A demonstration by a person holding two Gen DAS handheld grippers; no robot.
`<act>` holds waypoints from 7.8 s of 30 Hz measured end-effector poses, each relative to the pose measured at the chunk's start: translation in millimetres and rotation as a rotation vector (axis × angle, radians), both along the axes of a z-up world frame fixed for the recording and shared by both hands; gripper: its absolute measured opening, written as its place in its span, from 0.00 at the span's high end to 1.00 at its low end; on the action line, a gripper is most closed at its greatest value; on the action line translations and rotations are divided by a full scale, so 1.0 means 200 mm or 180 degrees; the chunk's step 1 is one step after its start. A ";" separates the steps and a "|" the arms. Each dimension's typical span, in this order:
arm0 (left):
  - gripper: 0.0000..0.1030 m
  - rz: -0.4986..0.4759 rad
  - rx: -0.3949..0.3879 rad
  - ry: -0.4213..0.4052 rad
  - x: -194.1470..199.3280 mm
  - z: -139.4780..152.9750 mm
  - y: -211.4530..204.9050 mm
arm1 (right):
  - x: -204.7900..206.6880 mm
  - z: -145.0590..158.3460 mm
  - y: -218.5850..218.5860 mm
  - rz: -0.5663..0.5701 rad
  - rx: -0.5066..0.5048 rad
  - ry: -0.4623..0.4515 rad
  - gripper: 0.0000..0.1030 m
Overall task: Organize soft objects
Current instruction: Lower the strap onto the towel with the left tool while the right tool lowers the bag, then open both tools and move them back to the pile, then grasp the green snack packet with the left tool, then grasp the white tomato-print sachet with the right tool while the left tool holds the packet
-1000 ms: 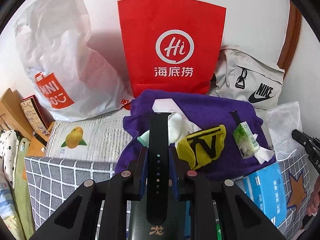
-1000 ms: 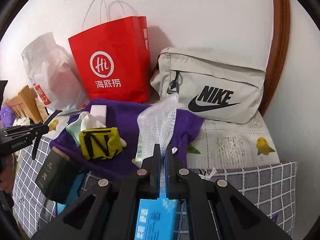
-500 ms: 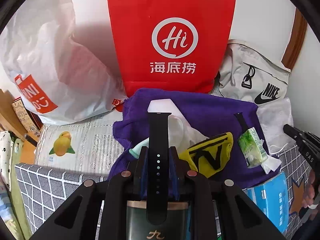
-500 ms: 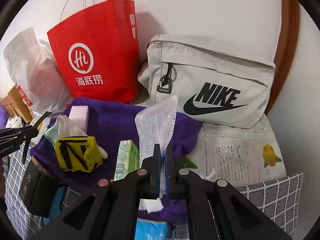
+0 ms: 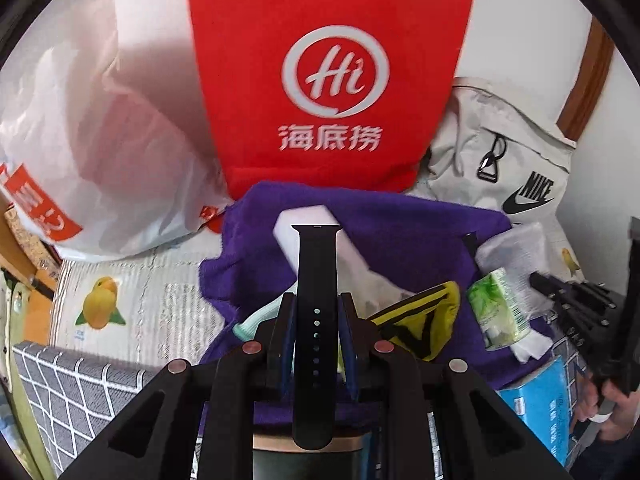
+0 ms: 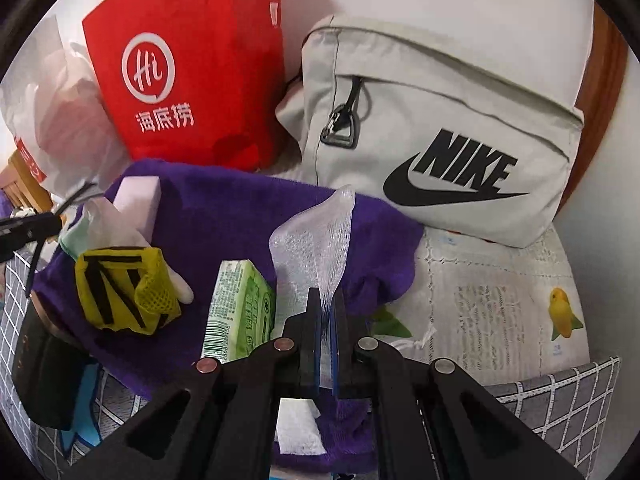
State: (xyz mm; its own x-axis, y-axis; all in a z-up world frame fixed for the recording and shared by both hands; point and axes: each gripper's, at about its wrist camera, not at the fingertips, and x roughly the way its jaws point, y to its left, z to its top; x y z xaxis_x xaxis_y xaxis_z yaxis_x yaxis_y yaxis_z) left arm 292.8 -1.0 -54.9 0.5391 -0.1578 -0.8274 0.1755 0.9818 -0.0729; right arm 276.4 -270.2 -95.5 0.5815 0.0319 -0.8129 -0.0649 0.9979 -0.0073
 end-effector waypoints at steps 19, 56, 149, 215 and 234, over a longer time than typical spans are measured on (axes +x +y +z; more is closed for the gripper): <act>0.81 -0.0266 0.0034 0.0216 0.15 -0.14 -0.21 | 0.00 -0.08 -0.02 0.0138 0.0147 0.0165 0.71; 0.51 -0.0156 0.0064 0.0035 -0.57 0.15 -0.09 | -0.71 0.29 0.16 0.0269 0.0176 -0.0166 0.58; 0.58 -0.0330 0.0227 0.0228 -1.17 -0.47 -0.20 | -1.38 -0.06 0.14 0.0027 0.0210 0.0394 0.58; 0.69 -0.0030 -0.0372 0.0403 -1.23 -0.45 0.34 | -0.89 -0.22 0.80 0.0377 0.0121 0.0306 0.41; 0.68 -0.0048 -0.0273 0.0364 -1.23 -0.46 0.31 | -0.96 -0.23 0.75 0.0491 0.0019 0.0243 0.88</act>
State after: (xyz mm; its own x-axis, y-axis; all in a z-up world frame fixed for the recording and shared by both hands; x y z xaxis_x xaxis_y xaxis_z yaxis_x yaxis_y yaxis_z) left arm 47.4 61.7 -146.2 0.4390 -0.2377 -0.8665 0.1758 0.9684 -0.1767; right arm 85.0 -120.2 -141.4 0.5058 0.1210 -0.8541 -0.2174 0.9760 0.0095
